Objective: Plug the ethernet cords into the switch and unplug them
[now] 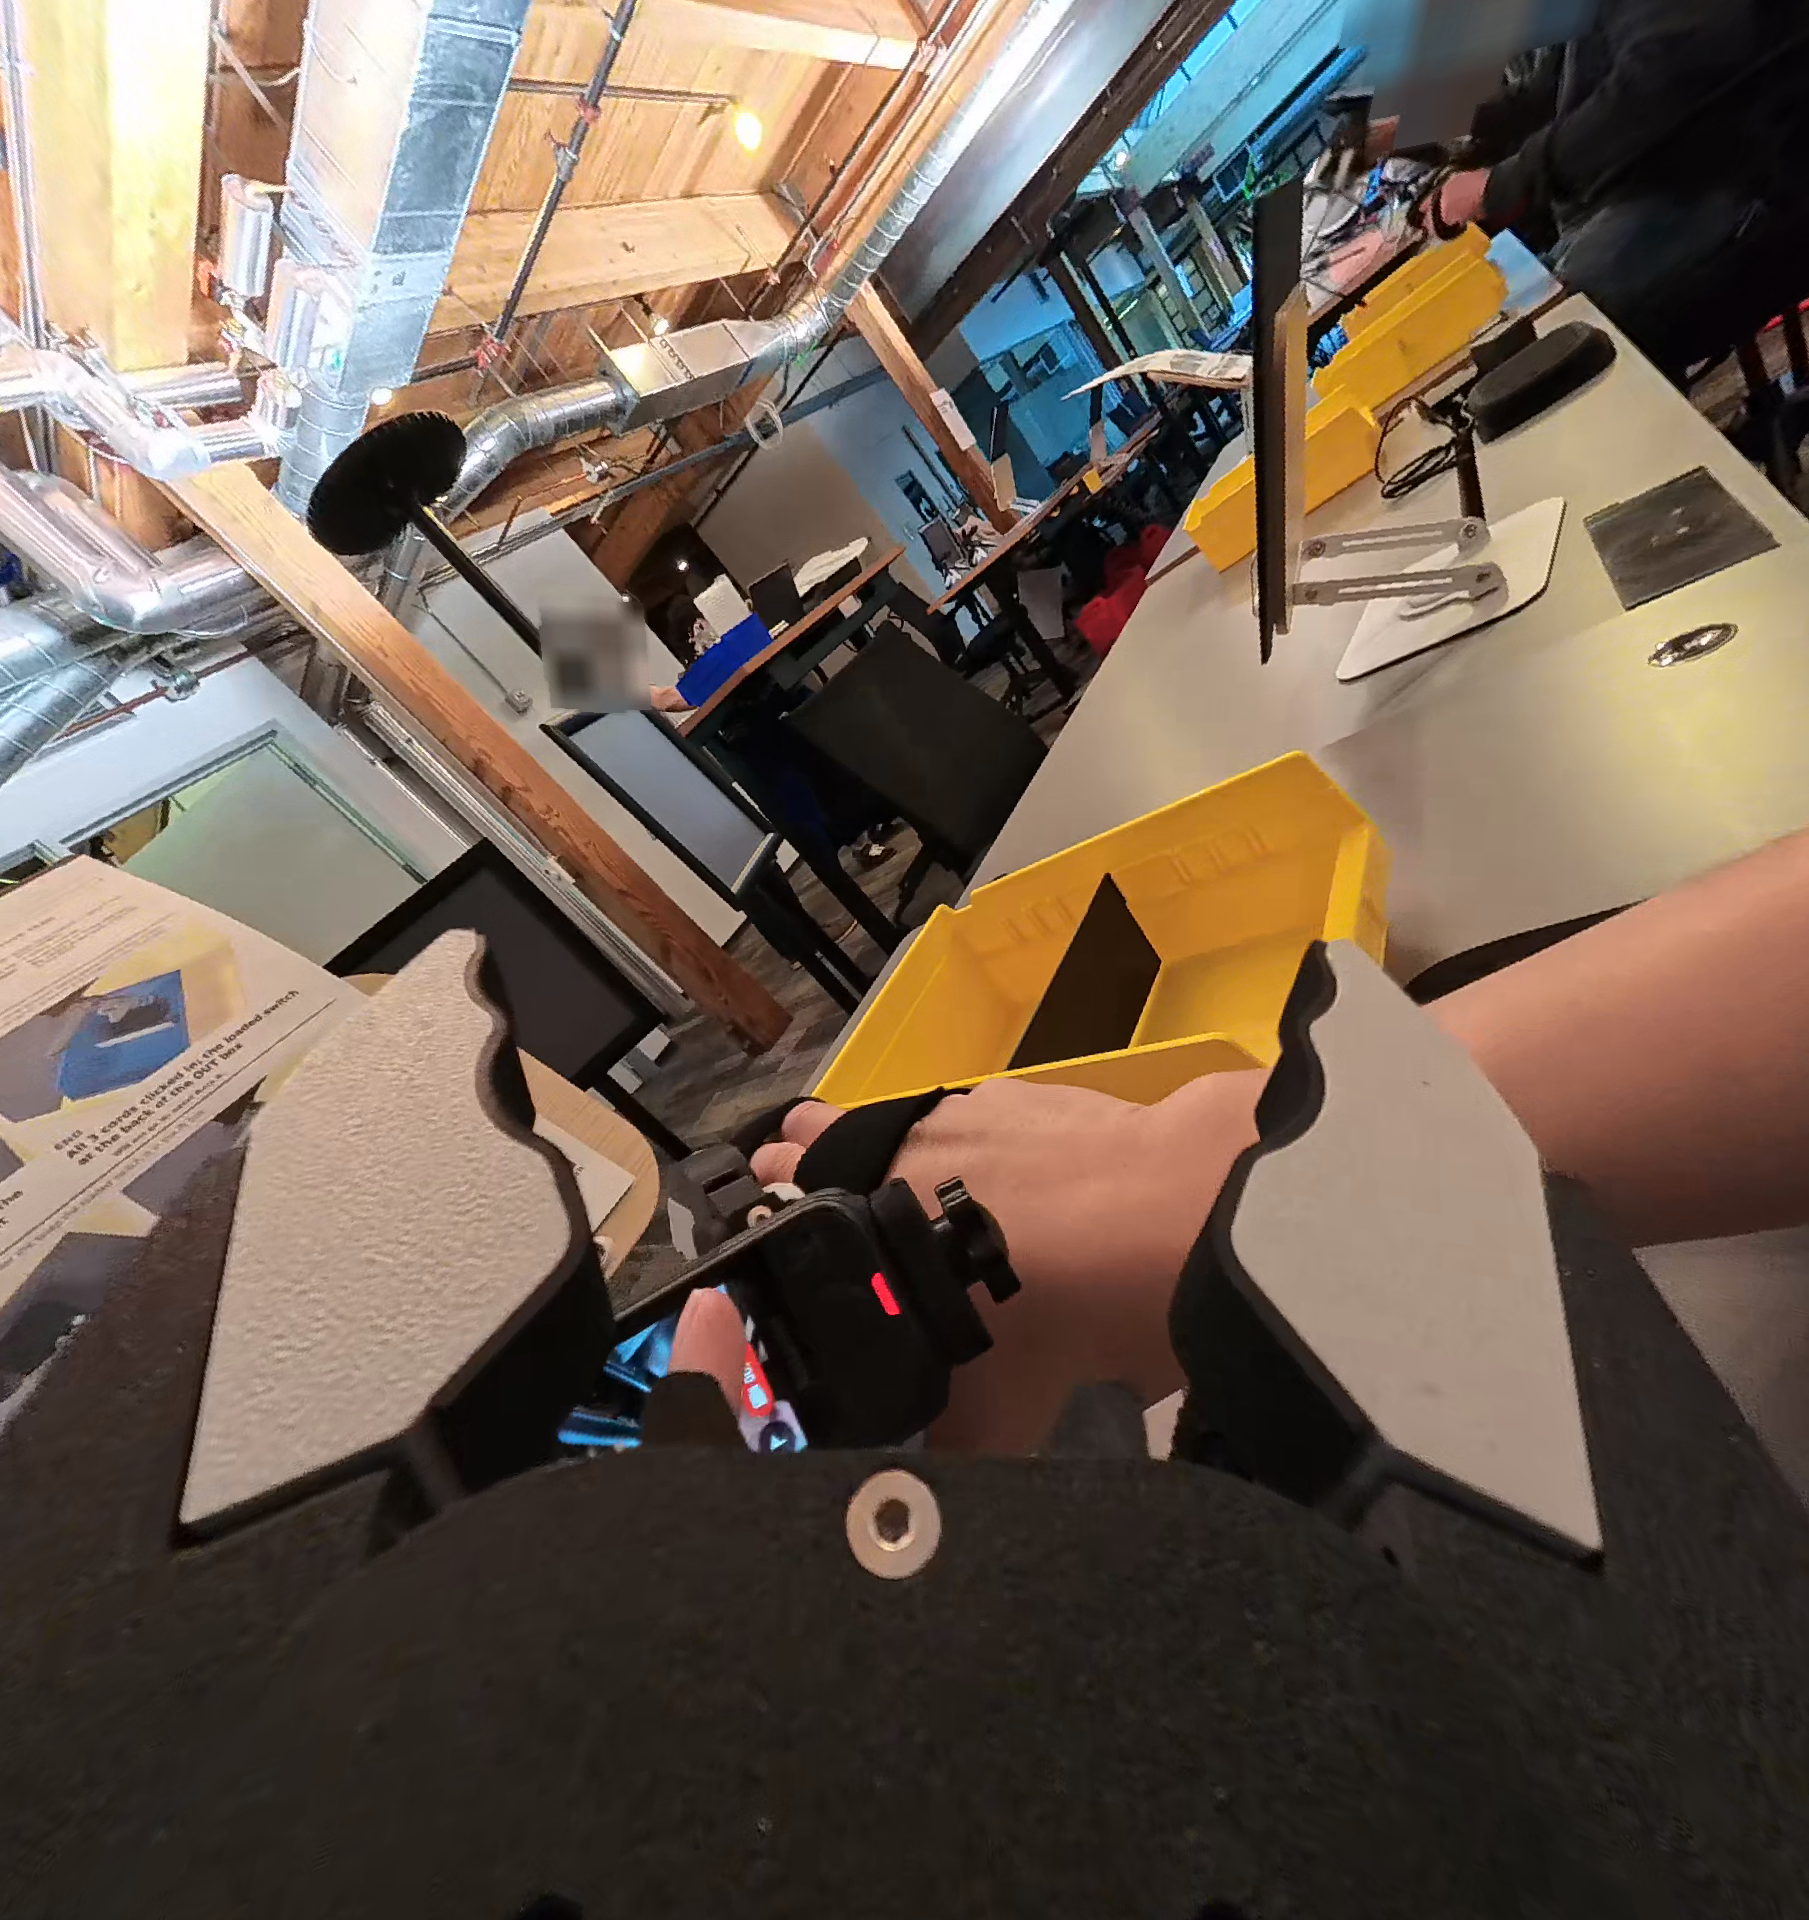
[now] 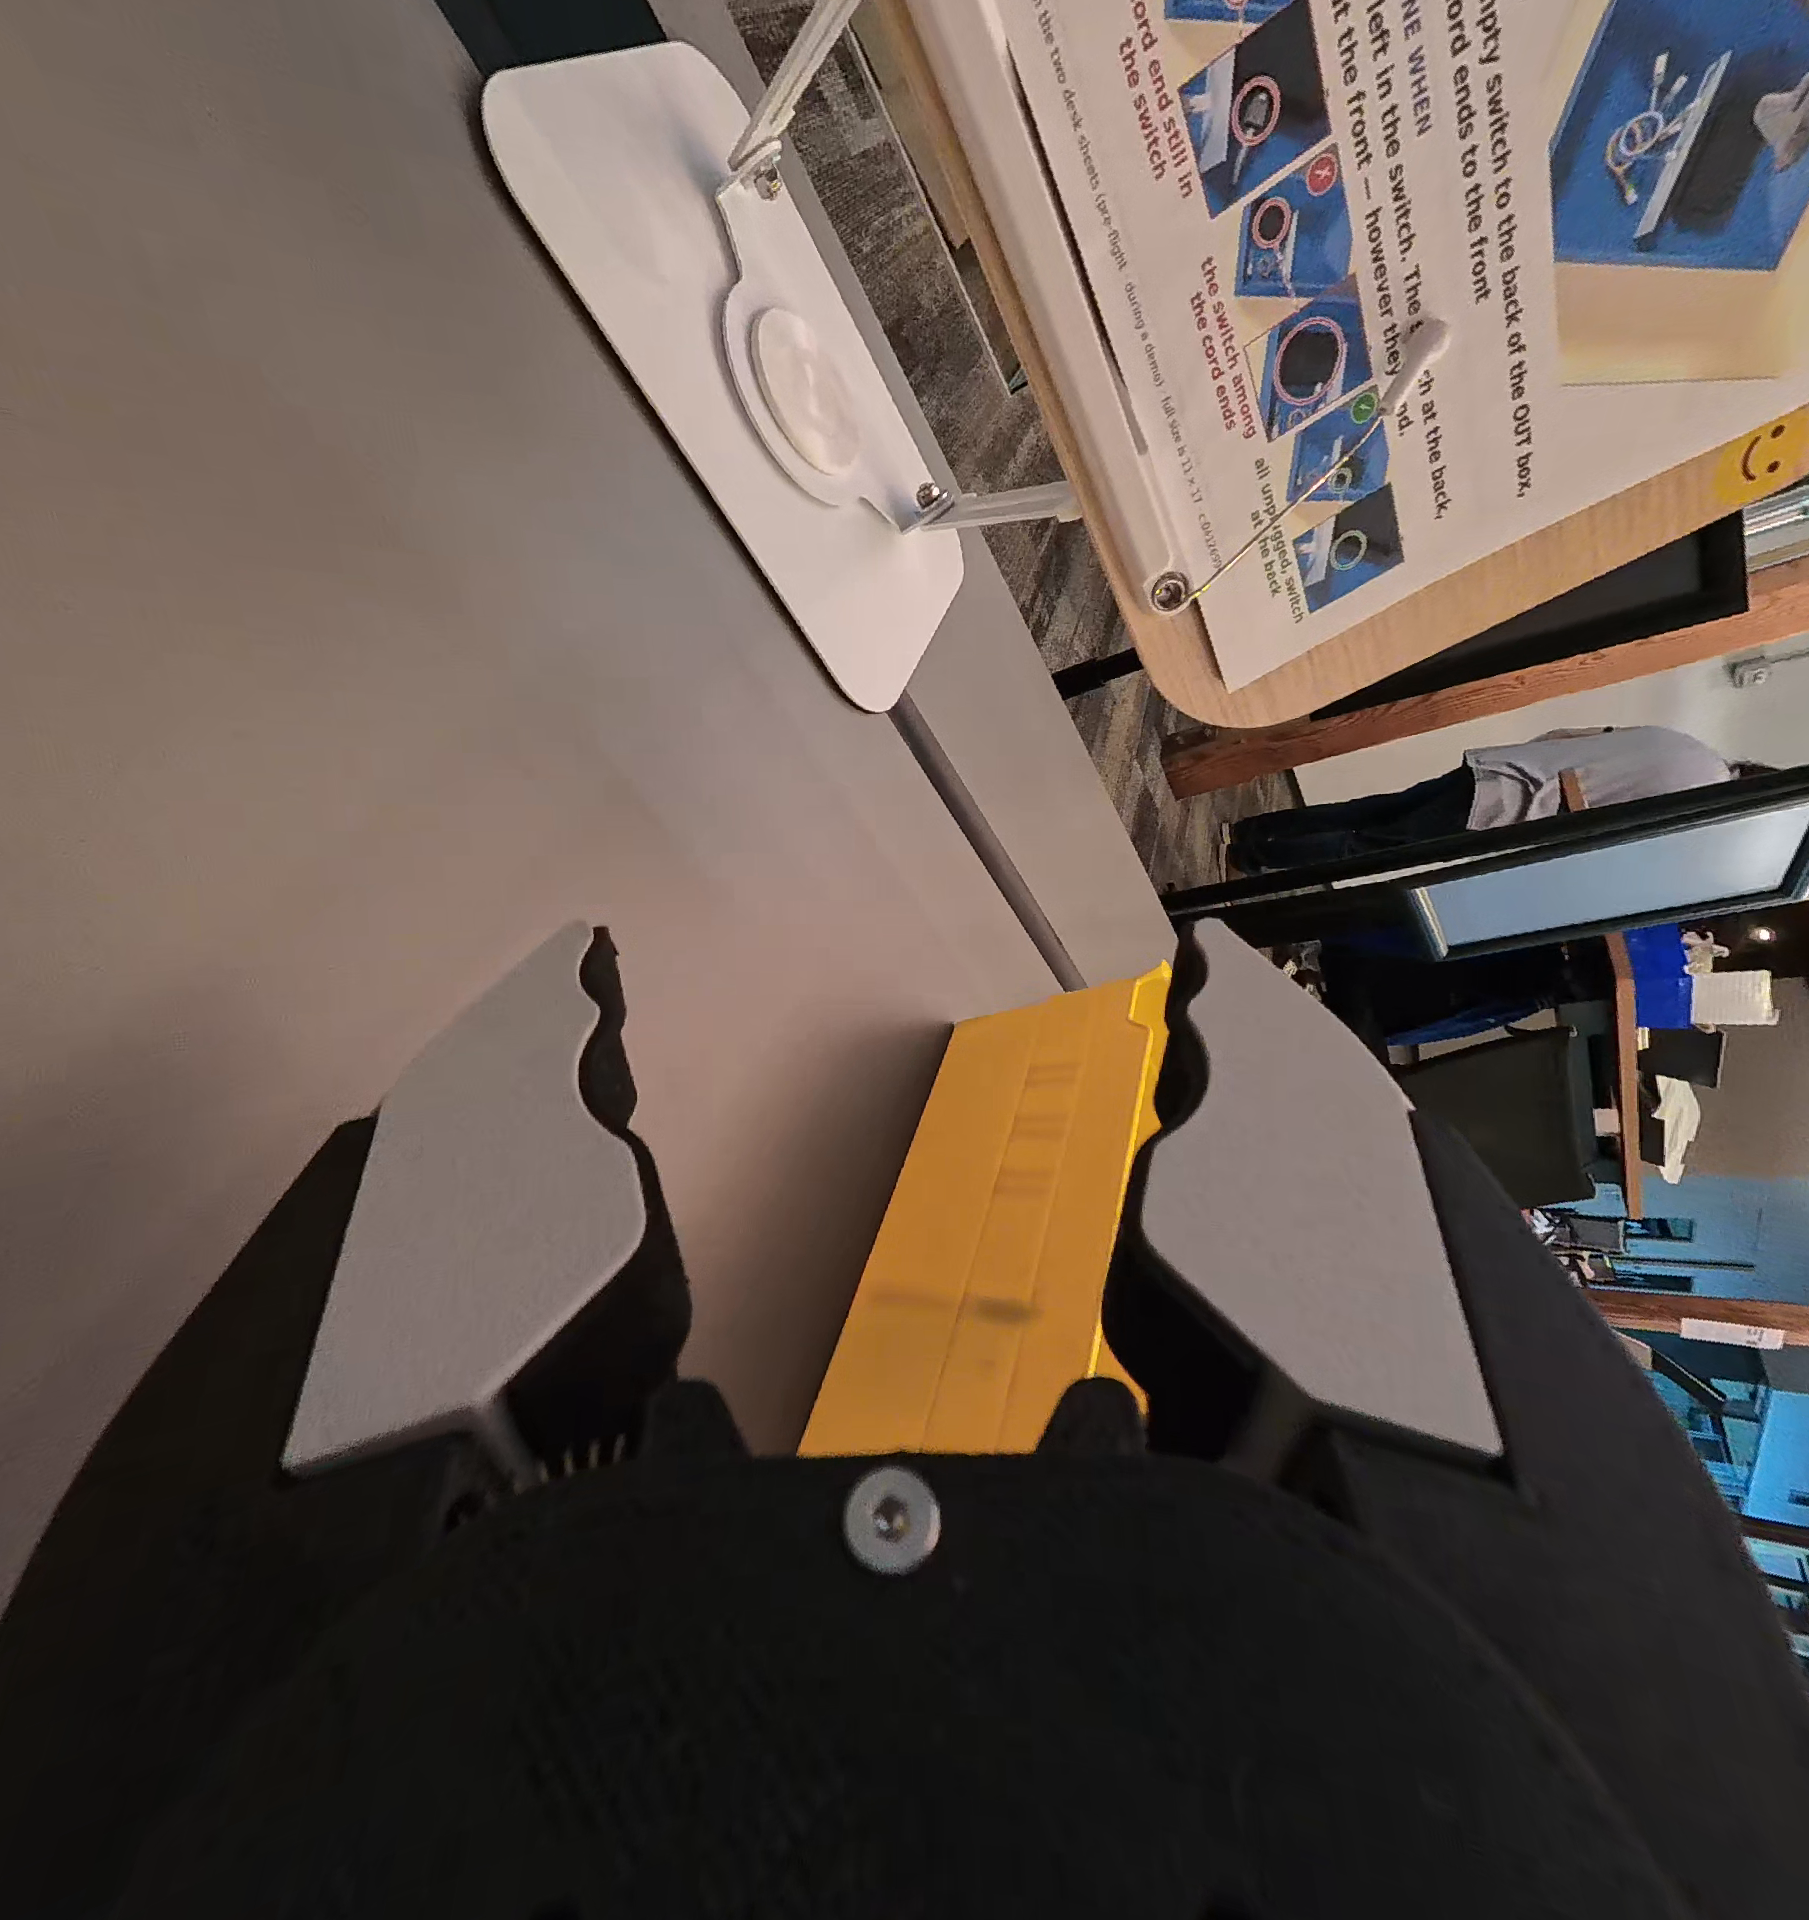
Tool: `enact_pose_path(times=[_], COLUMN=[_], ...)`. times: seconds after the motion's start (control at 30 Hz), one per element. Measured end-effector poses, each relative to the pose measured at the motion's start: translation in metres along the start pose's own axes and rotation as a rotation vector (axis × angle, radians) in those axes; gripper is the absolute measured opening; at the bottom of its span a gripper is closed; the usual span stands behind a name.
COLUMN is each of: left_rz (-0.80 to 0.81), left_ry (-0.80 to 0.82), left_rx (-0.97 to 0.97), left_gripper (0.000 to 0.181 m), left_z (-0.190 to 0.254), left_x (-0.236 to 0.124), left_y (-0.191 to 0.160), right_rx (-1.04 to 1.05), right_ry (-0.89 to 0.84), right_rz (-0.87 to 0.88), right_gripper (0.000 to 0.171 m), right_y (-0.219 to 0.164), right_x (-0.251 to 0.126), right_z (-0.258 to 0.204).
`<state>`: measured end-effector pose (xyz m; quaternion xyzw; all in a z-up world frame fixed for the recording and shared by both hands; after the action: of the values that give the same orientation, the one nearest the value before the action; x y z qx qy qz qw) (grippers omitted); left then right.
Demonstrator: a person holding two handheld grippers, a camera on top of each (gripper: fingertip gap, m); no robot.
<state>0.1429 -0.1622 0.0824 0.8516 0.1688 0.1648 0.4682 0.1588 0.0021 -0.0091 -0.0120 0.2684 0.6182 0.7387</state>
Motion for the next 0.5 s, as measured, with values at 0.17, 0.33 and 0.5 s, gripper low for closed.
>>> enact_pose_path(times=[0.17, 0.33, 0.5], left_rz=[-0.033, 0.047, 0.054], left_ry=[0.011, 0.070, 0.184], left_rx=[0.000, 0.030, 0.004], left_gripper=[0.137, 0.136, 0.133], left_z=[-0.003, -0.020, -0.062], left_x=[0.002, -0.016, -0.035], left_y=[-0.005, 0.025, 0.035], right_rx=[-0.007, 0.010, 0.035], right_ry=[0.042, 0.056, 0.052], right_rz=[-0.012, -0.002, 0.030], right_gripper=[0.101, 0.101, 0.101], right_y=[-0.001, -0.003, -0.004], right_x=[0.004, 0.007, 0.007], right_z=[-0.006, -0.004, 0.004])
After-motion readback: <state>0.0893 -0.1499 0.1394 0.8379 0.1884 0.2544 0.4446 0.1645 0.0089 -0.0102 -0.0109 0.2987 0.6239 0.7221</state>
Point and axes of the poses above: each gripper's, where its closed fingertips meet, x out along the fingers, y out of its top, z = x × y across the jaws, the point moved 6 cm from there along -x, back along the fingers, and after that the axes turned 9 degrees about -x, right-handed, at the moved point
